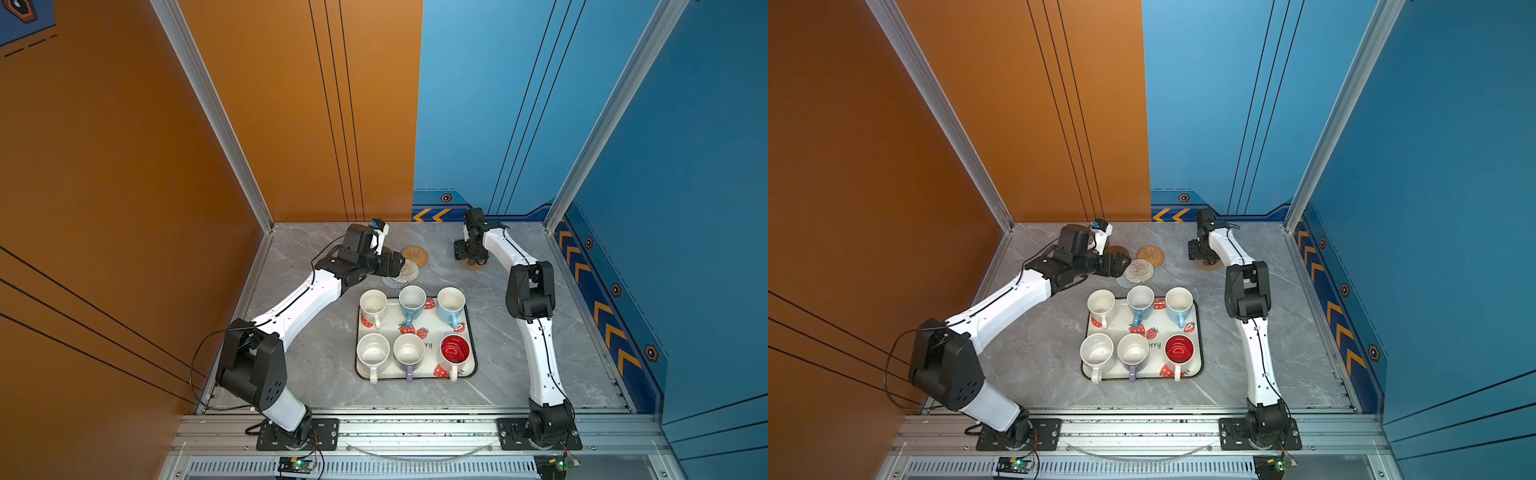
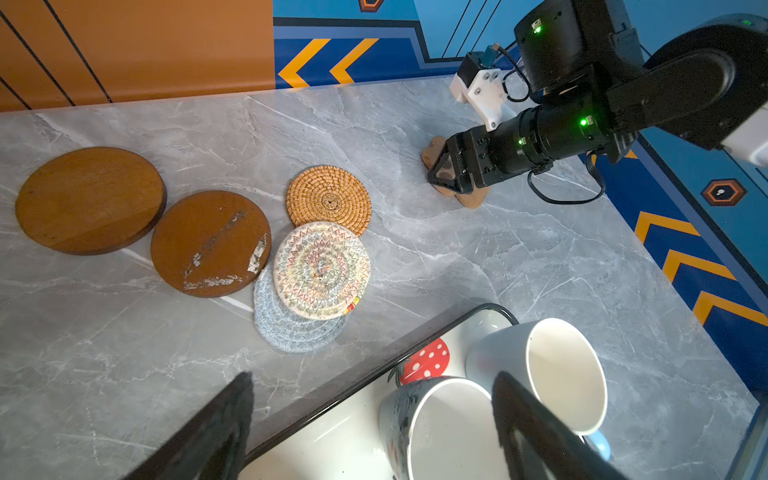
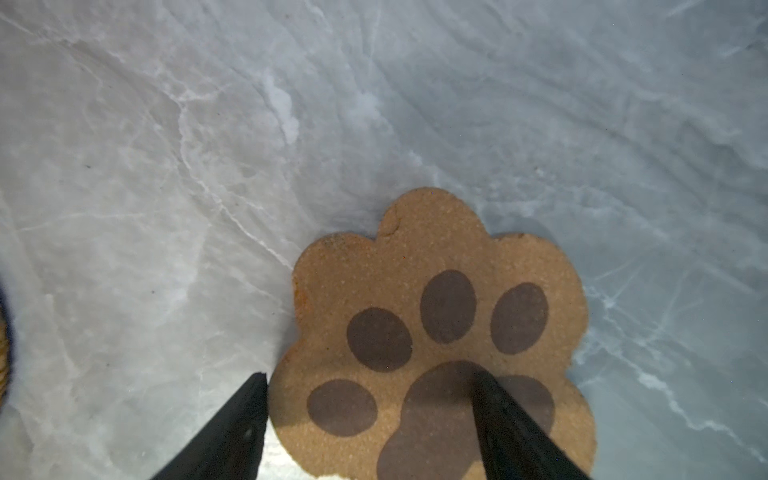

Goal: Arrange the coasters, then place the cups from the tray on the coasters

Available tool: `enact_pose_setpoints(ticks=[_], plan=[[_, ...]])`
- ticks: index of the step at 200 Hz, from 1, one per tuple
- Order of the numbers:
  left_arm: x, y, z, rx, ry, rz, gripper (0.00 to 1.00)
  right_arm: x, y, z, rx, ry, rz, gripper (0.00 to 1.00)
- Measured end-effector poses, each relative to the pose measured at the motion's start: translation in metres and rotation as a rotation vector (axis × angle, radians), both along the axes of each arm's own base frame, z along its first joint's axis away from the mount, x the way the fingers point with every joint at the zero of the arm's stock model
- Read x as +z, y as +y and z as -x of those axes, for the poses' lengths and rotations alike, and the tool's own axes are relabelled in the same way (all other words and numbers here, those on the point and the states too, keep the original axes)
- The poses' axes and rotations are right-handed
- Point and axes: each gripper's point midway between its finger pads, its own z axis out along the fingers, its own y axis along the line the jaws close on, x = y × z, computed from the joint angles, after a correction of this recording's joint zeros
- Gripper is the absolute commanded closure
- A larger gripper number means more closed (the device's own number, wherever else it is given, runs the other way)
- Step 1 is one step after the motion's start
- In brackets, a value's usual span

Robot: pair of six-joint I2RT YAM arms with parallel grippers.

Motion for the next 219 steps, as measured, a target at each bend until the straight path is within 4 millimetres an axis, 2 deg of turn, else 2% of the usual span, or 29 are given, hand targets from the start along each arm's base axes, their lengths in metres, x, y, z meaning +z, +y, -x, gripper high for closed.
enact_pose_setpoints(ticks=[82,97,117,135,162,182,201,219], plan=[[0.012,0.002,0.005,-0.005,-0.026,0.0,0.09,0.009,0.005,0.001,0.002,0.002,-0.078,0.18],[0.016,0.003,0.005,-0.004,-0.037,0.0,0.09,0.018,0.009,0.0,0.001,-0.011,-0.095,0.18],[0.021,0.006,0.007,0.006,-0.05,-0.001,0.09,0.044,0.022,0.0,0.015,-0.051,-0.123,0.19],[0.022,0.01,0.01,0.015,-0.055,-0.006,0.09,0.071,0.044,-0.001,0.043,-0.1,-0.155,0.3],[0.019,0.014,0.016,0.023,-0.056,-0.011,0.09,0.103,0.093,-0.004,0.106,-0.168,-0.238,0.77],[0.013,0.017,0.019,0.027,-0.047,-0.019,0.09,0.115,0.129,-0.004,0.149,-0.193,-0.305,0.99],[0.009,0.018,0.02,0.029,-0.042,-0.022,0.09,0.114,0.154,-0.007,0.164,-0.202,-0.365,1.0],[0.006,0.02,0.022,0.031,-0.041,-0.024,0.09,0.096,0.166,-0.01,0.161,-0.18,-0.408,1.0]])
